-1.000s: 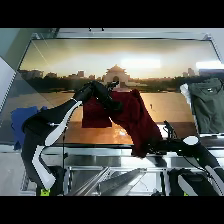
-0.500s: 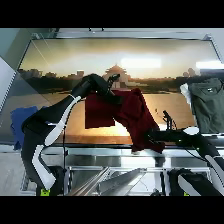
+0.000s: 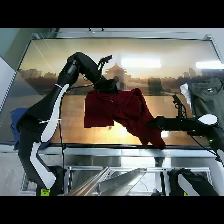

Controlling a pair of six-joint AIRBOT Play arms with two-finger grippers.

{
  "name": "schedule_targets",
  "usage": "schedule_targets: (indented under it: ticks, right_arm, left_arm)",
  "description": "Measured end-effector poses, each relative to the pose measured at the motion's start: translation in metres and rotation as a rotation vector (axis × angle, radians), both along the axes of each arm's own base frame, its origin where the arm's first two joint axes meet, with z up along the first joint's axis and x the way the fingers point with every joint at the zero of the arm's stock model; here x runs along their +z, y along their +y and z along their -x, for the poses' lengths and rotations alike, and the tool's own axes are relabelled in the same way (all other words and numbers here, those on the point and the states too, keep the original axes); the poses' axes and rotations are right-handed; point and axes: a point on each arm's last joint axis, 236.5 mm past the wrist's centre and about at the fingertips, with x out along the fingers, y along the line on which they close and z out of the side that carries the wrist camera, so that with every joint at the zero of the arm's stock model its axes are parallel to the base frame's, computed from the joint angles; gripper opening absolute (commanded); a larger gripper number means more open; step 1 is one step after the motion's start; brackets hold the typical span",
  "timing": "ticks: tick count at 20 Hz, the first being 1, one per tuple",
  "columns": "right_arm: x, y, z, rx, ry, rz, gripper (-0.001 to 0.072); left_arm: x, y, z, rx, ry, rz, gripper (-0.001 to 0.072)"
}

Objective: Fold the shirts.

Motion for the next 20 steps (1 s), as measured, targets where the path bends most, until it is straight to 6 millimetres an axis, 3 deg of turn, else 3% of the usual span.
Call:
schedule_targets:
  ticks: [6,8,11,20]
  right_arm:
    - [-0.020,-0.020,0.012,0.028,0.056,0.116,0.0019]
    - [-0.022,-0.023,0.013,0.029,0.062,0.130,0.0019]
    - [-0.024,-0.025,0.014,0.032,0.063,0.142,0.0019]
    - [-0.027,-0.028,0.011,0.026,0.053,0.157,0.0019]
  left_arm:
    - [-0.062,0.008,0.062,-0.016,0.253,-0.114,0.0706]
    - [-0.079,0.009,0.074,-0.006,0.294,-0.136,0.0706]
    - [-0.096,0.003,0.073,0.034,0.282,-0.137,0.0706]
    - [-0.108,-0.025,0.057,0.114,0.195,-0.106,0.0706]
